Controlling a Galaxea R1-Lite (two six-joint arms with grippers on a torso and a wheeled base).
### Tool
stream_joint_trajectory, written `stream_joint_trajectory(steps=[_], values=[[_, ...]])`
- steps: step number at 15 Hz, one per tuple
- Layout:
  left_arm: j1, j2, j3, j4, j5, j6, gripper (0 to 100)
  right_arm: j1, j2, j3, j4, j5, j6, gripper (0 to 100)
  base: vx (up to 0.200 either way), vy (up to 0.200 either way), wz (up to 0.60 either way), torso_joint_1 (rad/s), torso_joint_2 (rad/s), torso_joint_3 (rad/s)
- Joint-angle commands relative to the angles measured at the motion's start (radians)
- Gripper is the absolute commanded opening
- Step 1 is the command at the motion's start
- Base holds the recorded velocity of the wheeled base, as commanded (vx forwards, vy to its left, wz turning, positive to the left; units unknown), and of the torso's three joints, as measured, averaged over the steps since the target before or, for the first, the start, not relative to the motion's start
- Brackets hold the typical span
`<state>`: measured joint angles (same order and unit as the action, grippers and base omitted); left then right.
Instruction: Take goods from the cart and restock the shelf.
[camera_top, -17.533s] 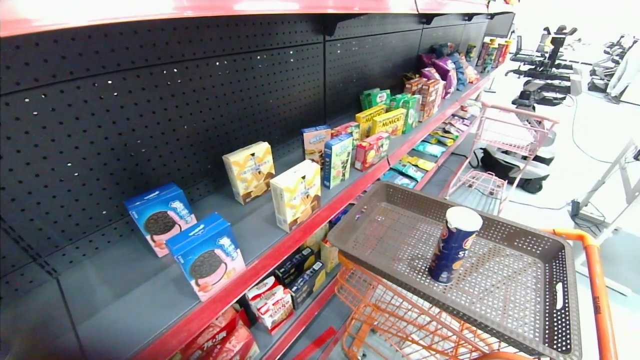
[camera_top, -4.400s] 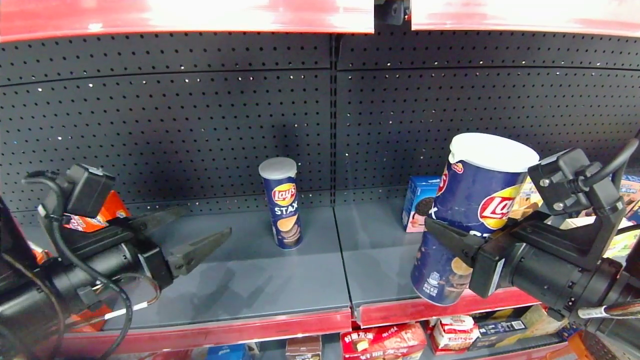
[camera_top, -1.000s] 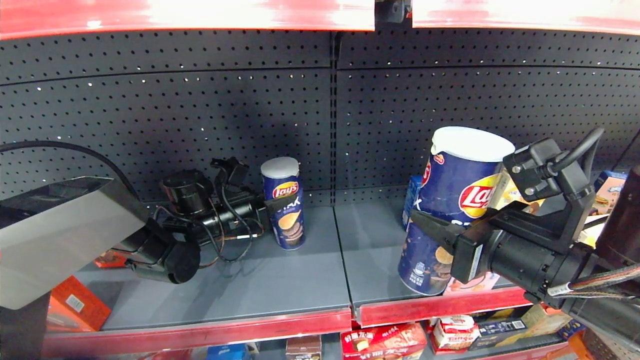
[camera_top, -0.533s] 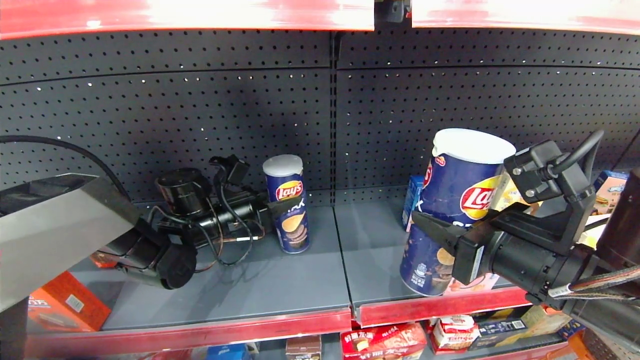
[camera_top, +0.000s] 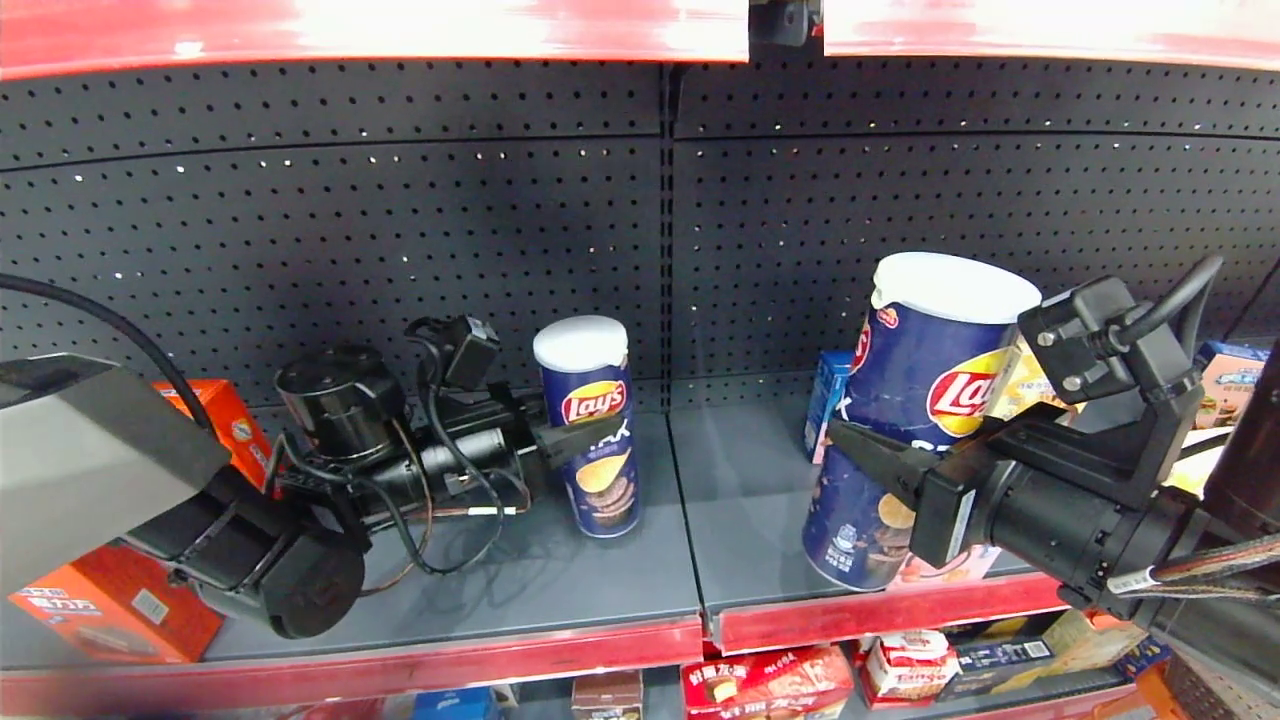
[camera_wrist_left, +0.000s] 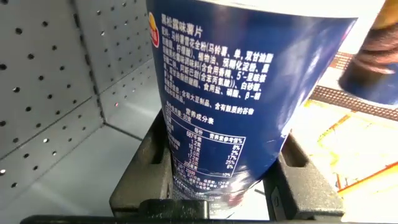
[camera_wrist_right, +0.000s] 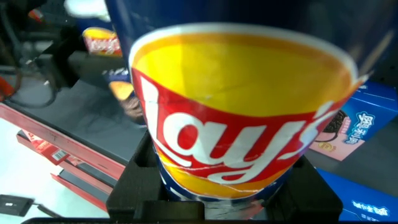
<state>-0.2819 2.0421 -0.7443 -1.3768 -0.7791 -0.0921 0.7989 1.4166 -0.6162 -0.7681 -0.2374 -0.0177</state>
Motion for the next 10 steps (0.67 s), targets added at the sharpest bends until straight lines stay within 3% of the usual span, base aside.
stream_joint_trajectory(steps=[1,4,10], values=[[-0.006,-0.017,0.098,-0.061,0.001,0.000,0,-0.004,-0.002,0.001,0.000,0.001,-0.001,0,0.000,0.000,0.00,0.000,0.00,0.000],[-0.005,-0.010,0.190,-0.160,0.003,-0.001,0,-0.004,0.002,0.001,0.000,0.001,-0.001,0,0.000,0.000,0.00,0.000,0.00,0.000],[-0.002,-0.008,0.250,-0.192,0.004,0.000,0,-0.004,0.005,0.000,0.000,0.001,-0.001,0,0.000,0.000,0.00,0.000,0.00,0.000]])
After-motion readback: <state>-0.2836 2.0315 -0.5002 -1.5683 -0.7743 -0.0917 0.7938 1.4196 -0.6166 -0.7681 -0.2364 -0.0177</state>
